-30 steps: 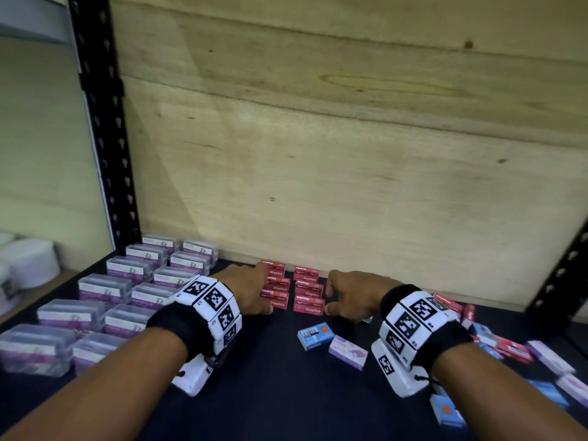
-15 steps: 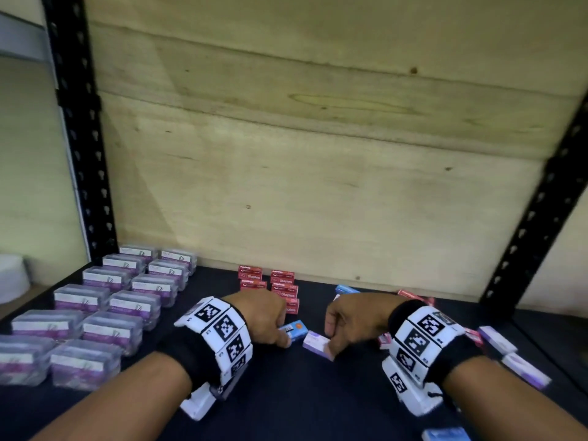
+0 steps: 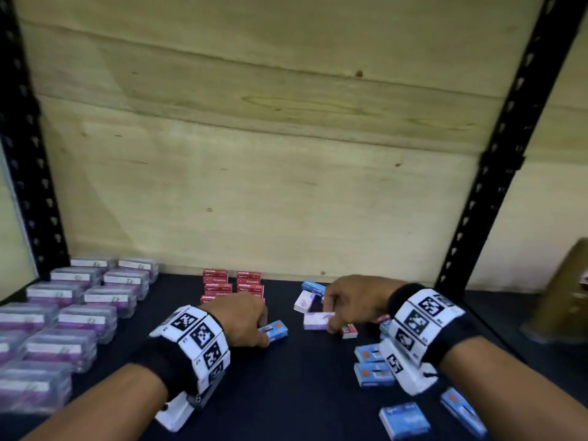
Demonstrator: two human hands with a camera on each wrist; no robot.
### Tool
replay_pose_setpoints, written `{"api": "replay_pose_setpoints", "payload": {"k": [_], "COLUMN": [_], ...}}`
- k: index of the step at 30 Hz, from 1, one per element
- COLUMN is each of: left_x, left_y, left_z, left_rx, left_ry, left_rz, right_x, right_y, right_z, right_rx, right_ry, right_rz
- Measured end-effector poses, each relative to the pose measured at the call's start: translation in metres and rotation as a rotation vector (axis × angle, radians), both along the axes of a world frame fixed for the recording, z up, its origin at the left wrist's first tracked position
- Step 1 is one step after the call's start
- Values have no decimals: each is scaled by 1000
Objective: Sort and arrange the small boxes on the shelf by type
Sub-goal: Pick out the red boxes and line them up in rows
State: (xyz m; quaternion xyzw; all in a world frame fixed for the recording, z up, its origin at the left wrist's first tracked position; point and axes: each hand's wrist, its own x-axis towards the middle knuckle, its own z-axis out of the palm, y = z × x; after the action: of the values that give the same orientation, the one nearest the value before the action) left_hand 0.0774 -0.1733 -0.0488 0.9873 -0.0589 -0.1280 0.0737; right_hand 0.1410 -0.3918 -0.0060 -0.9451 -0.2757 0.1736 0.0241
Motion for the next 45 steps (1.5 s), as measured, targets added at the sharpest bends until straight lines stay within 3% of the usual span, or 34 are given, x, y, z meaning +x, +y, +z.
{"api": "replay_pose_setpoints", "payload": {"k": [7, 12, 17, 26, 30, 33, 36, 45], "left_x": [8, 15, 19, 24, 39, 53, 68, 128], "left_y": [-50, -72, -80, -71, -64, -67, -78, -132], "left_z": [0, 0, -1, 2, 12, 21, 29, 38], "left_rx": [-37, -35, -63, -101, -88, -76, -45, -26], "left_ry": [31, 29, 47, 89, 43, 2, -36, -68], "left_rz": [-160, -226, -247, -222, -199, -197, -232, -315], "right_x": [35, 48, 60, 61, 60, 65, 67, 89], "right_y": [-102, -158, -187, -174, -160, -156, -152, -159], "right_z": [15, 1, -17, -23, -12, -13, -15, -22], "right_rx": [-43, -172, -200, -233, -158, -100, -147, -219], "right_ry": [-184, -220, -221, -194, -206, -116, -29, 13], "right_rz": [-310, -540, -663, -642, -495, -411, -353, -316]}}
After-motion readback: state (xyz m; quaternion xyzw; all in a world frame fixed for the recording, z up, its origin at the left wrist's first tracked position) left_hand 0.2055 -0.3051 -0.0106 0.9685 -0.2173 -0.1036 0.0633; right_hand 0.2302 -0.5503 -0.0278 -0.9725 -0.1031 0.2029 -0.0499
